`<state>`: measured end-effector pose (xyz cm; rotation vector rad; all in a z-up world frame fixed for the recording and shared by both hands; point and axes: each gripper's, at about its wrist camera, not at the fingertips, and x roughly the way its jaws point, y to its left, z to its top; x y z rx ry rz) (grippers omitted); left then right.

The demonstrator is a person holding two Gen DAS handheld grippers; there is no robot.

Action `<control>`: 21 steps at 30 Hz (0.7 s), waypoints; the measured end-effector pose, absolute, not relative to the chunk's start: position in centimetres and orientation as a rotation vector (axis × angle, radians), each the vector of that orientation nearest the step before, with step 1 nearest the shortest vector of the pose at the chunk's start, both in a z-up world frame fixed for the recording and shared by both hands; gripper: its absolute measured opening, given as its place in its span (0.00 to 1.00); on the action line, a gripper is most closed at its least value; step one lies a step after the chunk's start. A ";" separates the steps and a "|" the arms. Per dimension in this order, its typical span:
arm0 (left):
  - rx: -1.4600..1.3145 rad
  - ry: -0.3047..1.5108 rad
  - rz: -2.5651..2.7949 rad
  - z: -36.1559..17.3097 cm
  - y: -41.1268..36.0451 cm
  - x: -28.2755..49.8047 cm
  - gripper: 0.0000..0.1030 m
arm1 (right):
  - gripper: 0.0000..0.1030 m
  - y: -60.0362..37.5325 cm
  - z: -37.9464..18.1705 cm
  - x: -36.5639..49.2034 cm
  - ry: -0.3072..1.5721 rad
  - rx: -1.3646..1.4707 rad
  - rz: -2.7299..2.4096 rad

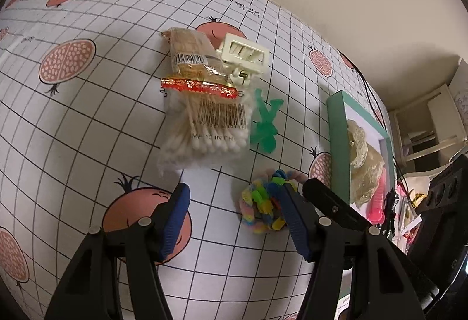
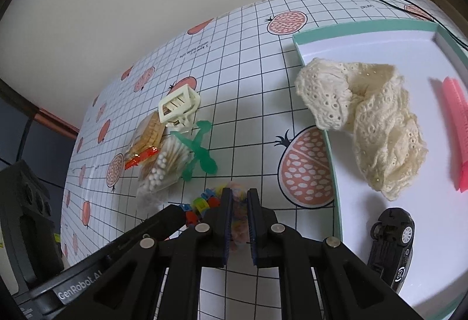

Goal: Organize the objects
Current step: 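Lower the open right tool onto the colourful hair-tie bundle, then grasp the colourful hair-tie bundle with the right tool while the left tool approaches it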

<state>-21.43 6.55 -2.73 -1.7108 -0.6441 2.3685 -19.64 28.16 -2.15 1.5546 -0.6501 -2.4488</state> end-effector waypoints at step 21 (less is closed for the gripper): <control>-1.713 -0.528 2.406 -2.2 7.5 -21.3 0.63 | 0.09 26.9 0.5 -19.4 -0.815 1.324 -2.322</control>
